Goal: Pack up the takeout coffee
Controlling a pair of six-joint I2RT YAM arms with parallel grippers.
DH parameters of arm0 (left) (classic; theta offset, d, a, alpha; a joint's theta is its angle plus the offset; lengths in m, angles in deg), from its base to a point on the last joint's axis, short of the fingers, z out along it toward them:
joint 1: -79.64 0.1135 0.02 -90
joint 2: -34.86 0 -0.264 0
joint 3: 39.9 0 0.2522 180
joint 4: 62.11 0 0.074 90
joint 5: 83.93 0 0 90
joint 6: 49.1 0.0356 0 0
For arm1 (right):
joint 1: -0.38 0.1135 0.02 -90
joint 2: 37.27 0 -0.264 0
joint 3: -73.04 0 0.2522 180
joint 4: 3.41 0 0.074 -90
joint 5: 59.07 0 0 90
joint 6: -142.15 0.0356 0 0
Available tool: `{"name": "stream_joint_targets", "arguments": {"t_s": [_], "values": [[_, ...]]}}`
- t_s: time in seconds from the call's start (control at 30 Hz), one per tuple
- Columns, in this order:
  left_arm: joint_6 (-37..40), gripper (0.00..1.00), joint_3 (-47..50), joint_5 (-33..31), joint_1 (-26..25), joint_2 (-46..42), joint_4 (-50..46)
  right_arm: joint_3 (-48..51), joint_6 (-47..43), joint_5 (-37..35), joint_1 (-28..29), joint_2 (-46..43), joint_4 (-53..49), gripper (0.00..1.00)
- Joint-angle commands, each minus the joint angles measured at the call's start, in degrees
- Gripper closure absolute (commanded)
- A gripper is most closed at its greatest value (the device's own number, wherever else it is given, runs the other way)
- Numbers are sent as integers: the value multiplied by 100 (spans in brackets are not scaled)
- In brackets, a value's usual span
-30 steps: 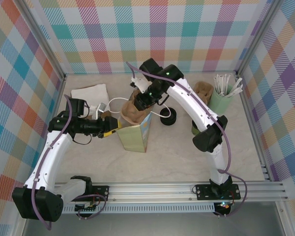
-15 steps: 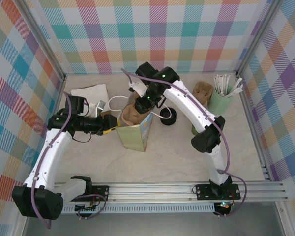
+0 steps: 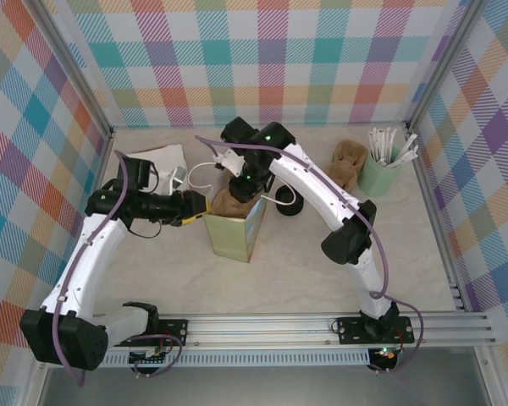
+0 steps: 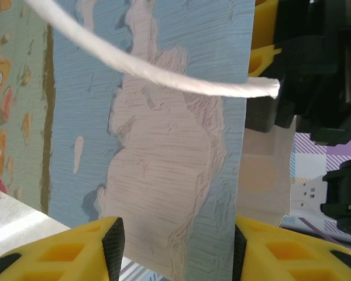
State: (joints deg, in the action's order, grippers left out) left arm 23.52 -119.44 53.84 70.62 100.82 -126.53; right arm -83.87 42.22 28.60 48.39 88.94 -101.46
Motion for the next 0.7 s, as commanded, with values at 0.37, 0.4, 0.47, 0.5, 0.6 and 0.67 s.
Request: {"name": "stream_joint_targets", "arguments": {"t_s": [0.37, 0.4, 0.47, 0.5, 0.6, 0.67], "values": [[-398, 57, -407, -1081, -223, 161, 193, -128, -286, -246, 112, 134, -227, 67], [-435, 58, -417, -1155, -223, 158, 212, -111, -296, -233, 113, 123, -222, 67], [-471, 58, -442, -1233, -223, 172, 257, -69, -316, -233, 120, 87, -231, 67], [-486, 59, -443, -1275, -223, 179, 271, -17, -316, -242, 121, 63, -213, 67], [-533, 59, -470, -1374, -223, 225, 288, 132, -312, -225, 121, -48, -163, 67], [-560, 59, -477, -1401, -223, 256, 315, 197, -299, -194, 121, -99, -136, 67]]}}
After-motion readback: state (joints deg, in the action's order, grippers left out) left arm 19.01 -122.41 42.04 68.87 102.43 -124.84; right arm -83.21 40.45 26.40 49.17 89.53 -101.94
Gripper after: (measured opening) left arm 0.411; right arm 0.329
